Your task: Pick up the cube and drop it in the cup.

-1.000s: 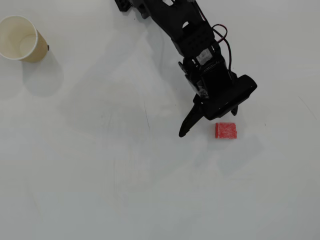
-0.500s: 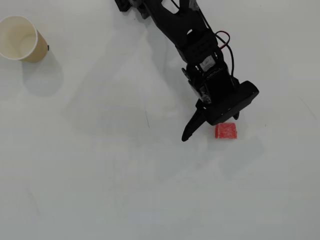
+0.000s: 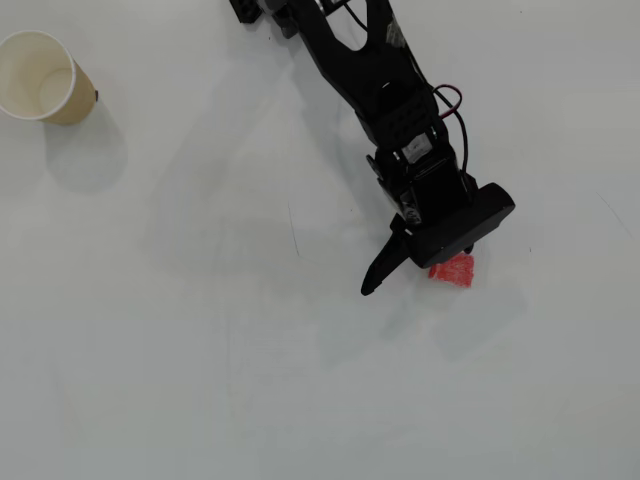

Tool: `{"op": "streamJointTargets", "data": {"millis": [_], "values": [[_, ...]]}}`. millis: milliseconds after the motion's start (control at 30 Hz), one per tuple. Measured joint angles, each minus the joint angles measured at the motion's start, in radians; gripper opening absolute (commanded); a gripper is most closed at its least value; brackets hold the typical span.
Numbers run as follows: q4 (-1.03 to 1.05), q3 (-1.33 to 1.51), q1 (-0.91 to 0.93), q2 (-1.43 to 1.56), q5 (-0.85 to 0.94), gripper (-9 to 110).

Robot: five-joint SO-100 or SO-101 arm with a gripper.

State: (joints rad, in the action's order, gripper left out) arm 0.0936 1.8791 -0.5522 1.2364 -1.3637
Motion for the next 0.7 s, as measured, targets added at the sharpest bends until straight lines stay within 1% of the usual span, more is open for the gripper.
{"op": "streamJointTargets", "data": {"millis": [700], "values": [[0.000,-0.063,0.000,-0.097,0.000,73]]}}
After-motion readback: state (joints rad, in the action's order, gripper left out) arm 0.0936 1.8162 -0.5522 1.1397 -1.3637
